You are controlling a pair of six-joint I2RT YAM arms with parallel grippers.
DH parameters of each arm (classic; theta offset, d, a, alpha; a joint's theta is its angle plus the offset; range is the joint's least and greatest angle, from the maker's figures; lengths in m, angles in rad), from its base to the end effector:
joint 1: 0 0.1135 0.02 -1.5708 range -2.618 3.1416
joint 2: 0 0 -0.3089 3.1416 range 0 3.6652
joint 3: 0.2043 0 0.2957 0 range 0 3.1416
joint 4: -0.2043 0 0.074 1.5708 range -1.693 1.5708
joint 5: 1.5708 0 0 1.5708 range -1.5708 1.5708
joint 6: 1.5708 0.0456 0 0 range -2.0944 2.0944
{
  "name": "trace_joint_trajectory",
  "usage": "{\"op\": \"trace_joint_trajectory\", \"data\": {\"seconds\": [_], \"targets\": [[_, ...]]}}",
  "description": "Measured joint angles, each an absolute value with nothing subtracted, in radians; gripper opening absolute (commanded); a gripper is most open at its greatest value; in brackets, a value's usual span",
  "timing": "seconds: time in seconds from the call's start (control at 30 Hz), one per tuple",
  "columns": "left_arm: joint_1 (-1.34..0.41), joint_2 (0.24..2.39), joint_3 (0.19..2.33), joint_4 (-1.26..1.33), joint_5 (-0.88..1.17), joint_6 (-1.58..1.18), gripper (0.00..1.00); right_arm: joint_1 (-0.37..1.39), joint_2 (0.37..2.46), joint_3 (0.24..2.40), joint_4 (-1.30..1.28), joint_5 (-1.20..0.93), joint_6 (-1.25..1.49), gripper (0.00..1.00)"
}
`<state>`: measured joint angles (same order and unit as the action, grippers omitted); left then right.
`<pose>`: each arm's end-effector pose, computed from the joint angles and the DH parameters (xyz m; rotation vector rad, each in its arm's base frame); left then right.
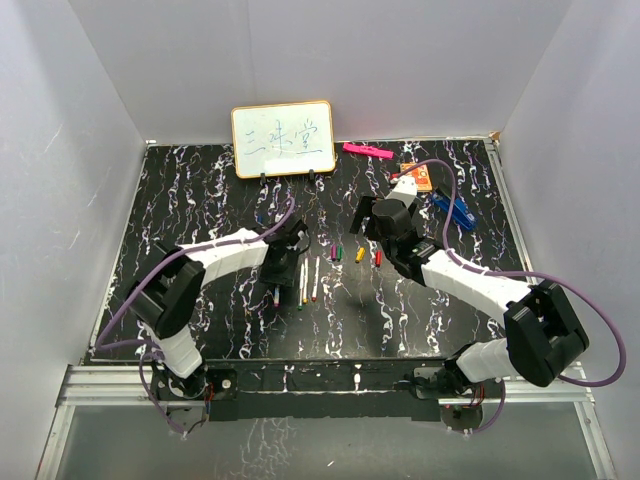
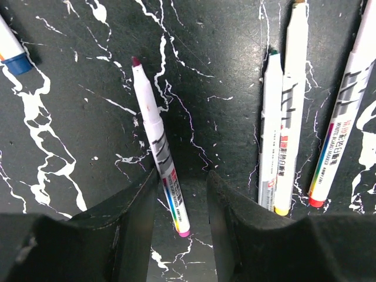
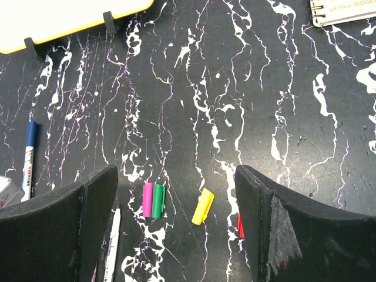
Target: Insert the pens into the pen caps
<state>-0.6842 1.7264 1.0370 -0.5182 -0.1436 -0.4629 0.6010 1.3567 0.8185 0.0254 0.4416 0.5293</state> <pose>0.2922 -0.2299 0.1694 0.2683 2.7449 -0.1082 0.2866 0.1729 0.2619 0.1927 2.0303 0.2497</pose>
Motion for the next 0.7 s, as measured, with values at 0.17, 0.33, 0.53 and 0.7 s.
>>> {"op": "trace_joint_trajectory", "data": {"seconds": [0.17, 0.33, 0.53, 0.7], "targets": [[-0.683, 1.755, 1.073, -0.554, -0.123, -0.425, 0.36, 0.601, 1.357, 0.815, 0.026, 0.442, 0.530, 0.78], [-0.681, 1.769, 1.087, -0.567, -0.105, -0.392, 0.35, 0.601, 1.357, 0.804, 0.025, 0.442, 0.530, 0.78], [-0.658, 1.770, 1.085, -0.567, -0.080, -0.361, 0.22, 0.601, 1.357, 0.803, 0.025, 0.443, 0.533, 0.79], [-0.630, 1.767, 1.079, -0.566, -0.062, -0.348, 0.17, 0.601, 1.357, 0.803, 0.025, 0.444, 0.540, 0.79]]}}
